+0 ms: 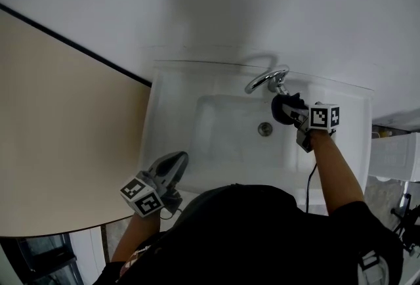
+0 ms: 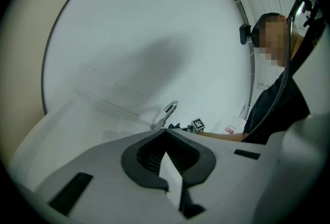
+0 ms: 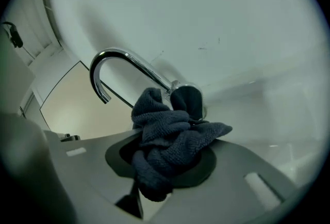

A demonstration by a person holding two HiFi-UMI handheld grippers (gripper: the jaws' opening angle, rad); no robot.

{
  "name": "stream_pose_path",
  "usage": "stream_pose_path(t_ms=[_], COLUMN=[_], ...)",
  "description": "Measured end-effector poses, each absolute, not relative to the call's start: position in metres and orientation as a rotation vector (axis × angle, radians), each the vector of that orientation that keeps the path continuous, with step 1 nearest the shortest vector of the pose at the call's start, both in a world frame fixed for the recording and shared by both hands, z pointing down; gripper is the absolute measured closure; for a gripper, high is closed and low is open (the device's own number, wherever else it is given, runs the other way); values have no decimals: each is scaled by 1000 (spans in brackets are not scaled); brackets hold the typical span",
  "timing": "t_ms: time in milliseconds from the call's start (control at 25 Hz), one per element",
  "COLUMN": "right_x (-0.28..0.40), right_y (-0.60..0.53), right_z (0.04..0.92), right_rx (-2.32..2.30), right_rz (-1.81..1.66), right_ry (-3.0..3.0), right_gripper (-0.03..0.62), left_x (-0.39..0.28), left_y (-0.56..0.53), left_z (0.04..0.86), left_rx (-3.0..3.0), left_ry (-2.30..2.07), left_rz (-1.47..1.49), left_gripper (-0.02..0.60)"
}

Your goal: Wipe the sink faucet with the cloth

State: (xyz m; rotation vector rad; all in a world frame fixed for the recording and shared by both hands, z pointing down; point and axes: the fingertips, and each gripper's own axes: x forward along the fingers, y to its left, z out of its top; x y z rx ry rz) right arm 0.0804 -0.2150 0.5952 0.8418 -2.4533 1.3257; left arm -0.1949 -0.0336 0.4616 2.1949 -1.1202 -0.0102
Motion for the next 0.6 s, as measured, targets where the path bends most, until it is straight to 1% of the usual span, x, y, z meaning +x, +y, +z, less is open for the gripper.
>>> stream_pose_path(t_ms=[240, 360, 440, 560, 600], right_x=[107, 108, 100, 74, 62], right_y=[-233, -235, -230, -227, -229], right_z=[579, 579, 582, 582, 583], right_rx=[1084, 1126, 1105, 893, 803], right_rz=[1285, 1120, 776, 18, -180], right_ry=[-2466, -2392, -2280, -1994, -1885], right_gripper=[485, 485, 485, 484, 484], left_x=[-200, -205, -206, -203, -203], left_y=[-30, -28, -26, -21, -20], left_z=[467, 471, 472, 474, 476], left_rx=[2198, 2199, 2201, 2211, 2213], left_ry=[-1101, -1093, -1087, -1067, -1062], left_rz=[-62, -92, -110, -135, -146], left_gripper=[589, 589, 589, 589, 589])
